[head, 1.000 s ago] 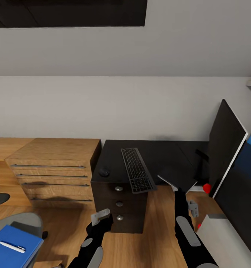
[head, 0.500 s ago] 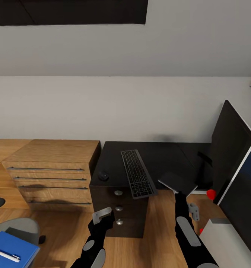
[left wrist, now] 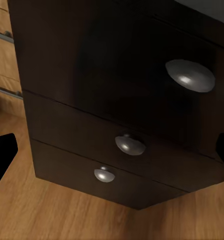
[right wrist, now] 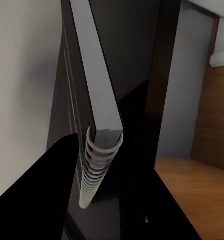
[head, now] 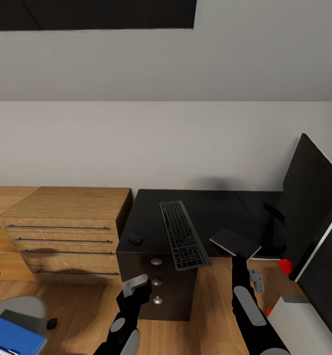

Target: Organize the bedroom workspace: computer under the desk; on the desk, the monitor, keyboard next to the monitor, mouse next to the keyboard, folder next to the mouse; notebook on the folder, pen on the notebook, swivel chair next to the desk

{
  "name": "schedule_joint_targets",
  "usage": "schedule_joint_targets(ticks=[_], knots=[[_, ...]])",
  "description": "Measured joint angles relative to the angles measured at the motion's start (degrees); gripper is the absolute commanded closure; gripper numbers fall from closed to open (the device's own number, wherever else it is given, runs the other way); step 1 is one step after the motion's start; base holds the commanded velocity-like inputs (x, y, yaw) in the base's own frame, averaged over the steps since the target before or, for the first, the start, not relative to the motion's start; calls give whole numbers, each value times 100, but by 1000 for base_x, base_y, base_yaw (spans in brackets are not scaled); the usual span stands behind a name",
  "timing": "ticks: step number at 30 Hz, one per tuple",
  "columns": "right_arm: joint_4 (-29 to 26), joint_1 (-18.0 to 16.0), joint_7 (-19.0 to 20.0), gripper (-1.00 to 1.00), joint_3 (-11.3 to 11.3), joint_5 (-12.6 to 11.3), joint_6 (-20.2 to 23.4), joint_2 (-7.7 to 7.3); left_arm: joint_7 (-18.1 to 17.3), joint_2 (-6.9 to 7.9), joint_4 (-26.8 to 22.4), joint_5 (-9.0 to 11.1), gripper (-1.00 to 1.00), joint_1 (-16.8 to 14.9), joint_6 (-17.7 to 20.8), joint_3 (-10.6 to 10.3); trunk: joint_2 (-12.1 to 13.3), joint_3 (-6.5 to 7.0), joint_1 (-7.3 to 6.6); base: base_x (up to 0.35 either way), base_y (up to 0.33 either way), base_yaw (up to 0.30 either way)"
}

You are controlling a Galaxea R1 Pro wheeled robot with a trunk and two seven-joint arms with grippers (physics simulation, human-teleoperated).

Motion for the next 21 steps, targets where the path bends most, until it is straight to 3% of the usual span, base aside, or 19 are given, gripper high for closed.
schedule_joint_targets(ticks=[10,21], knots=[[3,0,7,100,-11,-8,-3,5,-5,1,-1,0,-100,0,-4,-88,0,0,-1,172,0,0],[-2,0,0,100,-19,-10,-3,16,2,4,-1,-1,-100,0,-5,-96,0,0,1,27,0,0]])
